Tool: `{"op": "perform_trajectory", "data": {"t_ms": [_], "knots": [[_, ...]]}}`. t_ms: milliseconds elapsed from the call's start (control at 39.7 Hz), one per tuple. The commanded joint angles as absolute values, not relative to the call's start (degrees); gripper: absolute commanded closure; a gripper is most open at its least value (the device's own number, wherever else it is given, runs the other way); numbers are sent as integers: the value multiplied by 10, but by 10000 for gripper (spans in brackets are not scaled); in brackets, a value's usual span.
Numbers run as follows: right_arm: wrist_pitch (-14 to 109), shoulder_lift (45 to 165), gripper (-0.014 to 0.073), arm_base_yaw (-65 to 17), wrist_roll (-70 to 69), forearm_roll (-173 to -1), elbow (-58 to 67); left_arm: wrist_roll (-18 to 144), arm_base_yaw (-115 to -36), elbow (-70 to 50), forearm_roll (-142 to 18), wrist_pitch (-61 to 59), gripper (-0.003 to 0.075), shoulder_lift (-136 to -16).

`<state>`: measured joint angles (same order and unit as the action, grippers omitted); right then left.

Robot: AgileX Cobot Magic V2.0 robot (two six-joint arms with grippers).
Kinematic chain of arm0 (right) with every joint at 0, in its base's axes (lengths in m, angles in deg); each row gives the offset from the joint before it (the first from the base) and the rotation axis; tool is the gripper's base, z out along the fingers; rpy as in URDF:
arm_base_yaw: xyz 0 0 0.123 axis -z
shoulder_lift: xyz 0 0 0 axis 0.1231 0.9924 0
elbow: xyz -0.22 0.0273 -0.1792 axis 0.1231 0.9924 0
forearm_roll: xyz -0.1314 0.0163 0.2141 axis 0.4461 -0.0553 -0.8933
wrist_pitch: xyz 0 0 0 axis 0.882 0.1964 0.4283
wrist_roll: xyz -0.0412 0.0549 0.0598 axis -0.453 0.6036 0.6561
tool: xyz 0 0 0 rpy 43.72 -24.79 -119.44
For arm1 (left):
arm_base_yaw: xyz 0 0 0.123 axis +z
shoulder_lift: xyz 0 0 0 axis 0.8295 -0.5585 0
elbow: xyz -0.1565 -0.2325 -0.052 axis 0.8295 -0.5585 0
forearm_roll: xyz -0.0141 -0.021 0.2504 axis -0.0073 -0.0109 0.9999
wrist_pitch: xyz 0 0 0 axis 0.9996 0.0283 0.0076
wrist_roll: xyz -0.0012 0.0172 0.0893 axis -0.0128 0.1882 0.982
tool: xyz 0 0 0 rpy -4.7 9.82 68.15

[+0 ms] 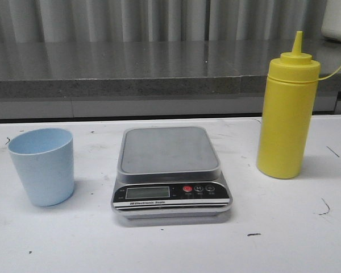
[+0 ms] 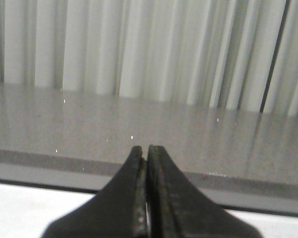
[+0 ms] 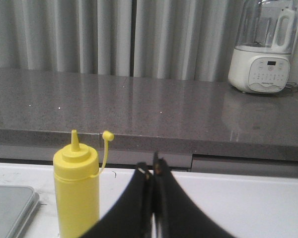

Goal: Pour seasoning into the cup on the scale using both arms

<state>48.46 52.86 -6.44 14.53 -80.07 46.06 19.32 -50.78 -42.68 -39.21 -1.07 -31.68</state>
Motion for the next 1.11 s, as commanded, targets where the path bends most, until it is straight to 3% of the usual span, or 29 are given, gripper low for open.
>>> {"op": "perform_trajectory", "data": {"t_ms": [0,327,378,453,554,579,604,680,705,881,1083], "knots": [[461,601,662,-61,146,-810,399,192,-508,-360,-392,-32,740,-398],[482,732,654,-61,146,-842,338,193,-510,-337,-392,-31,714,-443],[477,734,622,-61,146,-842,338,193,-510,-337,-392,-34,652,-443],[470,734,505,-61,146,-842,338,193,-510,-337,-392,-35,447,-443],[470,734,249,-61,145,-842,338,193,-510,-337,-392,-32,123,-444],[470,734,148,-61,145,-842,338,193,-510,-337,-392,-32,49,-444],[470,734,92,-61,145,-842,338,193,-510,-337,-392,-32,7,-444],[470,734,-60,-61,145,-842,338,193,-510,-337,-392,-32,67,-444],[470,734,-69,-61,145,-842,338,193,-510,-337,-392,-31,81,-444],[471,734,-46,-61,145,-842,338,193,-510,-337,-407,-18,183,-453],[470,734,-46,-61,145,-842,338,193,-538,-322,-412,-31,195,-511]]}}
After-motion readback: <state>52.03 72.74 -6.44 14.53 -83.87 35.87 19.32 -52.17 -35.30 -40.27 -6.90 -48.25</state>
